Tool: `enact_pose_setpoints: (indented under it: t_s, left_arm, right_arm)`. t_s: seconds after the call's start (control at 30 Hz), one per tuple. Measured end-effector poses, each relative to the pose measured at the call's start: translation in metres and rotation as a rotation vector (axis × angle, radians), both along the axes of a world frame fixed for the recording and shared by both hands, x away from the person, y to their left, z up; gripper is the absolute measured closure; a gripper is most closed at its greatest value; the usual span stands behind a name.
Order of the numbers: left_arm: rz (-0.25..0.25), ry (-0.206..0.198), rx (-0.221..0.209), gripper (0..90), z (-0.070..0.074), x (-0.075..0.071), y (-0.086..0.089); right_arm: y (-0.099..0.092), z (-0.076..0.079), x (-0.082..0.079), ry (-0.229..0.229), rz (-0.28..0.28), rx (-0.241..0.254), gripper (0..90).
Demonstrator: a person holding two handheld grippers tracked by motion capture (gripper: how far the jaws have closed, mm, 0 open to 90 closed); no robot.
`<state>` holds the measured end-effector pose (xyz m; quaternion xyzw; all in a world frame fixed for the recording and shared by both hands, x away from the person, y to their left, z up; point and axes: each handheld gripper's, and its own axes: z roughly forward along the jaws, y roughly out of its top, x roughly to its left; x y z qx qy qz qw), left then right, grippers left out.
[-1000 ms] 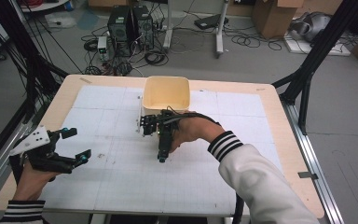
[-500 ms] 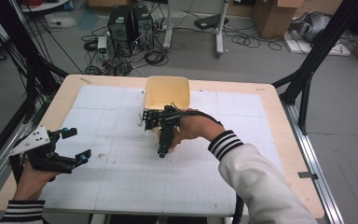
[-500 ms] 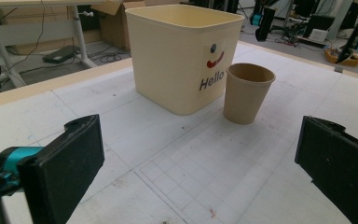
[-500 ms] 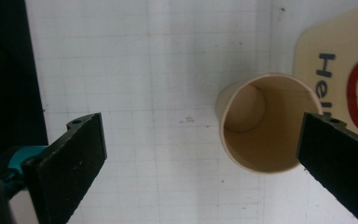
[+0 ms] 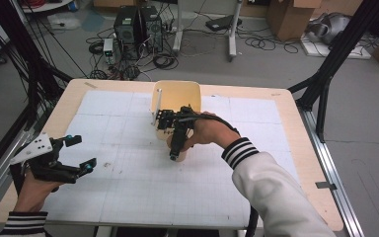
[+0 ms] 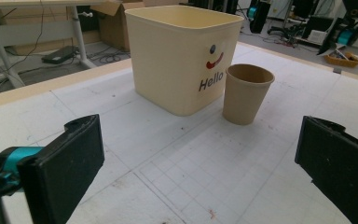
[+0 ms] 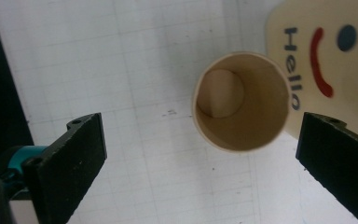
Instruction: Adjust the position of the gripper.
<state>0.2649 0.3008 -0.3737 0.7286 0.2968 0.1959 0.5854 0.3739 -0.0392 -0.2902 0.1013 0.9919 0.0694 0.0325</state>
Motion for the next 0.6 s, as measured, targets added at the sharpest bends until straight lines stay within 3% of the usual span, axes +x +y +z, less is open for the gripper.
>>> enact_pose_setpoints:
  t_s: [0.03, 0.17, 0.4, 0.6]
  left_arm:
    - [-0.001, 0.000, 0.000, 1.8, 0.0001, 0.0000, 0.0002]
    - [-0.001, -0.001, -0.003, 1.7, 0.0002, 0.0000, 0.0004]
    - [-0.002, -0.004, -0.007, 1.8, 0.0004, 0.0001, 0.0006]
    - [-0.004, -0.007, -0.016, 1.7, 0.0005, 0.0010, 0.0001]
  right_arm:
    - [-0.0014, 0.0008, 0.0021, 0.001, -0.033, 0.000, 0.4]
    - [-0.0029, 0.0020, 0.0048, -0.009, -0.079, 0.001, 0.4]
    - [-0.0030, 0.0016, 0.0074, -0.012, -0.122, -0.006, 0.4]
    - [-0.0023, 0.0019, 0.0102, -0.014, -0.197, -0.008, 0.4]
